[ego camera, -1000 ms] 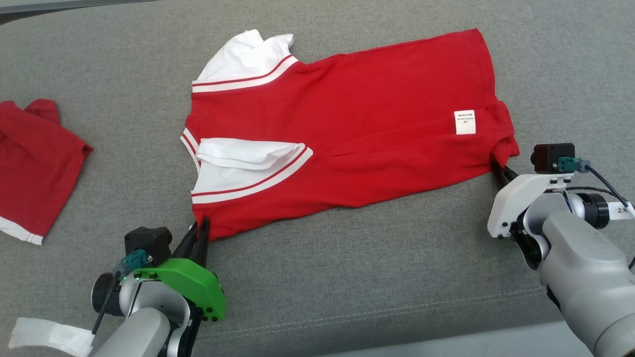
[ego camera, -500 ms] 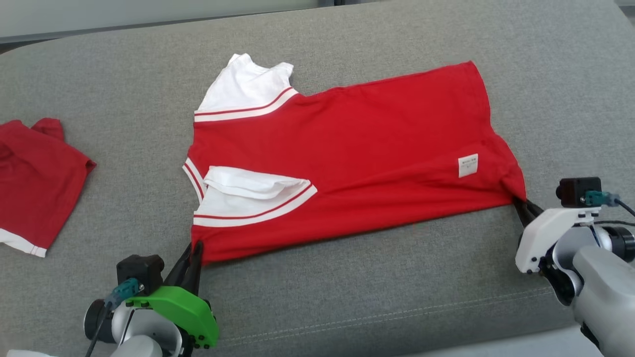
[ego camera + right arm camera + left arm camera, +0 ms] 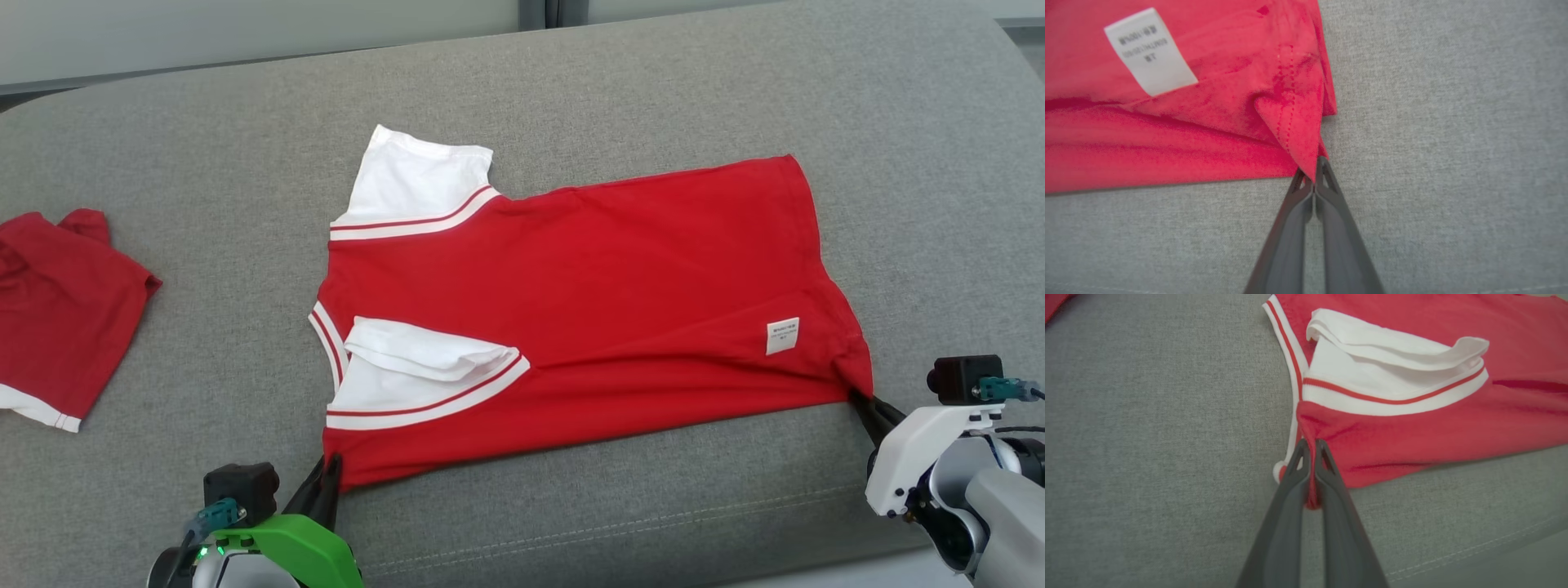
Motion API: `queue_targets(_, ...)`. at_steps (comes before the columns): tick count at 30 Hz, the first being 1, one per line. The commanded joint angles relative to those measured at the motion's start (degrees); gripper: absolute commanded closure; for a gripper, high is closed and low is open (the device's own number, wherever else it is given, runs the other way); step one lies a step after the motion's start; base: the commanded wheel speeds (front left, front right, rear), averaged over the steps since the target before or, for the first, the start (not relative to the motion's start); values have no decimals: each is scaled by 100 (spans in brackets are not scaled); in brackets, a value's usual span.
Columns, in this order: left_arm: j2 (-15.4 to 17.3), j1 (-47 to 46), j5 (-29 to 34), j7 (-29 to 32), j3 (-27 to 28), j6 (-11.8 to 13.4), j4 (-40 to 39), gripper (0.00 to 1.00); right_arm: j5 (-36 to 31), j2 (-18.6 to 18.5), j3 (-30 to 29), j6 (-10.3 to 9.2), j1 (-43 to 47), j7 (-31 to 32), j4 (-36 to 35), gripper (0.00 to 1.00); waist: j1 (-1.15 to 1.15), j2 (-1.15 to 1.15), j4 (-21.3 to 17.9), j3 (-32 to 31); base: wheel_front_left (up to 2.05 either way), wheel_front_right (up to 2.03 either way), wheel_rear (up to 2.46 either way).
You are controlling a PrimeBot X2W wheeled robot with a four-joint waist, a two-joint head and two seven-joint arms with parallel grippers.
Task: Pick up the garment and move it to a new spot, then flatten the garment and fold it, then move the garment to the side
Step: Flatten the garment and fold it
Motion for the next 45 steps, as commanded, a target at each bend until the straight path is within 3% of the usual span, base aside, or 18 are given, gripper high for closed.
queue_targets(1,57,98,-34,30,13,42,4,100,25,-54,-2,-14,142,-10,41,63,0,0,-12,-33,0,0,0)
queue_targets(2,57,98,-34,39,20,61,11,100,6,-50,-14,-14,151,-49,57,36,0,0,-12,-58,0,0,0)
queue_targets(3,58,106,-34,50,18,92,20,94,-30,-49,-42,-14,155,-117,82,0,0,0,-11,-86,0,0,0)
queue_targets(4,45,116,-44,50,32,122,31,64,-46,-36,-82,-14,167,-208,102,0,0,0,-9,-114,0,0,0)
queue_targets(5,20,124,-46,17,58,172,26,26,-51,-10,-108,-13,188,-279,100,0,0,0,-8,-146,0,0,0)
queue_targets(6,-3,133,-47,-25,77,211,11,0,-76,25,-132,-12,187,-359,89,0,0,0,-10,-180,0,0,0)
queue_targets(15,-21,395,-95,-499,375,489,-387,0,-853,261,-701,-12,219,-816,-30,0,0,0,-81,-522,0,0,0)
queue_targets(24,-139,474,73,-980,611,650,-840,0,-2456,975,-2180,-12,749,-817,-964,0,0,0,-151,-827,0,0,0)
queue_targets(35,-402,522,406,-1124,484,562,-820,0,-3431,1734,-2895,-12,1604,-819,-1743,0,0,0,-170,-989,0,0,0)
queue_targets(40,-511,223,332,-922,358,432,-532,0,-3549,1855,-2863,-12,1709,-820,-1819,0,0,0,-218,-935,0,0,0)
queue_targets(45,-496,-512,180,-476,380,132,-154,0,-3553,1838,-2806,-12,1526,-820,-1887,0,0,0,-310,-632,0,0,0)
